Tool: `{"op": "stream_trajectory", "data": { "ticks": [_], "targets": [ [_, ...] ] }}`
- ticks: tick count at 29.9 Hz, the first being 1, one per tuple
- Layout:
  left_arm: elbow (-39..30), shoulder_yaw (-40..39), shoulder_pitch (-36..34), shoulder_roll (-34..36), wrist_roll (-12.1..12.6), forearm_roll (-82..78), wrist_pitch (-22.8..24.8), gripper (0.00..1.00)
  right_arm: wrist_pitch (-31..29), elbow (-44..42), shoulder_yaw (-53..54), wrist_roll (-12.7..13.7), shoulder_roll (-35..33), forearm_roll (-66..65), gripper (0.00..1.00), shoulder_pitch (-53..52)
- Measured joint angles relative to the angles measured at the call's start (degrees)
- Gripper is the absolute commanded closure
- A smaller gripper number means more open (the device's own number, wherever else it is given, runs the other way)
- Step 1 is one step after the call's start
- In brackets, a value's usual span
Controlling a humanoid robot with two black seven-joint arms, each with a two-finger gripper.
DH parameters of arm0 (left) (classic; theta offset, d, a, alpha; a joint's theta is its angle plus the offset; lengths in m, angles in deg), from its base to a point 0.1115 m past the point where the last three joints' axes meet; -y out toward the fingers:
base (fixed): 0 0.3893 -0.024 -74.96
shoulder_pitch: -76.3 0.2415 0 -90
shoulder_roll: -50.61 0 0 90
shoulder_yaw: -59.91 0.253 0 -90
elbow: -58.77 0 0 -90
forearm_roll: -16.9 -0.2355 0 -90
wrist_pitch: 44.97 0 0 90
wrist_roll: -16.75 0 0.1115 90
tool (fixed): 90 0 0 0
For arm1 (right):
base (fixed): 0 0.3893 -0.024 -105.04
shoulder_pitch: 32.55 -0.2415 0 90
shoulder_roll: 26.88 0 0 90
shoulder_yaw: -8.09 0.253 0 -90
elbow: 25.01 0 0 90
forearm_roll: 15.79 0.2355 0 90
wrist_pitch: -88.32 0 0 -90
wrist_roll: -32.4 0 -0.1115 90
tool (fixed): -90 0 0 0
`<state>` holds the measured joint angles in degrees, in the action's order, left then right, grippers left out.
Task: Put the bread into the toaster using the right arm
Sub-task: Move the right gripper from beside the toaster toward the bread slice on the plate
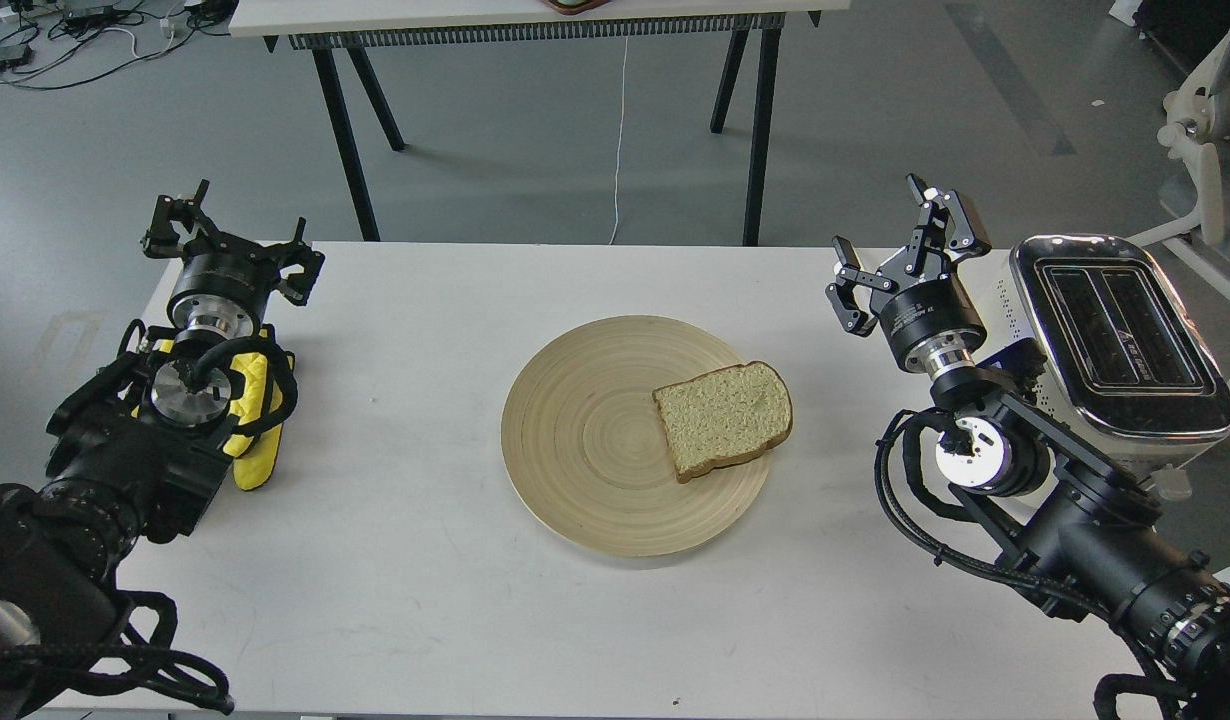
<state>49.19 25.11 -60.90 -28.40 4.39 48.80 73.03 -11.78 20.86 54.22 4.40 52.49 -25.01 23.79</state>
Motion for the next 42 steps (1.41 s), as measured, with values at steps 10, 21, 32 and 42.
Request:
{"op": "stream_trajectory", "data": {
  "ticks": [10,21,32,42],
  "targets": [
    [0.0,-0.01,0.0,0.0,0.0,0.01,0.0,0.0,0.09,1.43,-0.46,0.0,0.11,-0.42,0.04,-0.23],
    [0.0,-0.01,0.0,0.0,-0.05,0.01,0.0,0.0,22.17,6.06,-10.4,0.0,-4.02,-14.86,0.03,-2.38],
    [0.0,0.01,0.0,0.0,-0.05,-0.01,0.0,0.0,38.05,16.71,-30.35,0.0,-13.42,-22.58,0.1,-1.45],
    [0.0,0.01,0.0,0.0,-0.05,0.0,0.0,0.0,38.11,12.58,-37.1,0.0,-10.92,-22.77,0.11,1.49]
  ]
}}
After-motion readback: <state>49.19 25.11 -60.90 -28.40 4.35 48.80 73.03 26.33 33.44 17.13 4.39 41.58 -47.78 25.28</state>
